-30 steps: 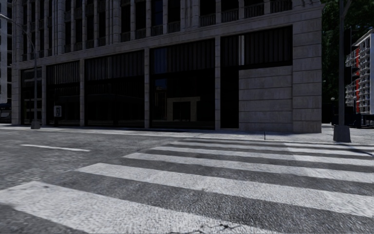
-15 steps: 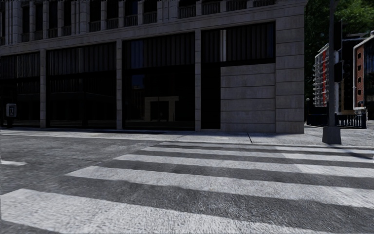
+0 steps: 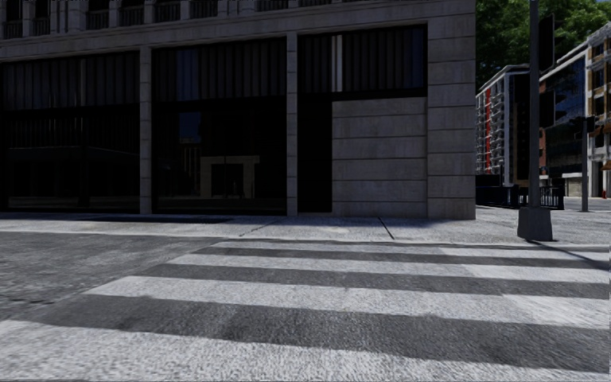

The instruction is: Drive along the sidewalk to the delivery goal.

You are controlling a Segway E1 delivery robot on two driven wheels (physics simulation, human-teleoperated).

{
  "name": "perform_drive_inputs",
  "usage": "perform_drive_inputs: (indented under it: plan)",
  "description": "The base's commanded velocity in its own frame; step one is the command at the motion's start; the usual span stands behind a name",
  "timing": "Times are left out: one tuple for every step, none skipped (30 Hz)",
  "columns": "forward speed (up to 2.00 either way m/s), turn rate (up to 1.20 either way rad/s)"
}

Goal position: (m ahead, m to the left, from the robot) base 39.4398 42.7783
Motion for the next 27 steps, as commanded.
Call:
perform_drive_inputs:
  plan:
    - [1.96,0.00]
    - [1.96,0.00]
    - [1.96,0.00]
    - [1.96,0.00]
    - [1.96,0.00]
    - [1.96,0.00]
    - [1.96,0.00]
    - [1.96,0.00]
    - [1.96,0.00]
    - [1.96,0.00]
    - [1.96,0.00]
    - [1.96,0.00]
    - [1.96,0.00]
    - [1.96,0.00]
    - [1.96,0.00]
    - [1.96,0.00]
    - [1.96,0.00]
    - [1.96,0.00]
    - [1.96,0.00]
    - [1.96,0.00]
    - [1.96,0.00]
    - [1.96,0.00]
    - [1.96,0.00]
    - [1.96,0.00]
    - [1.96,0.00]
    - [1.96,0.00]
    - [1.96,0.00]
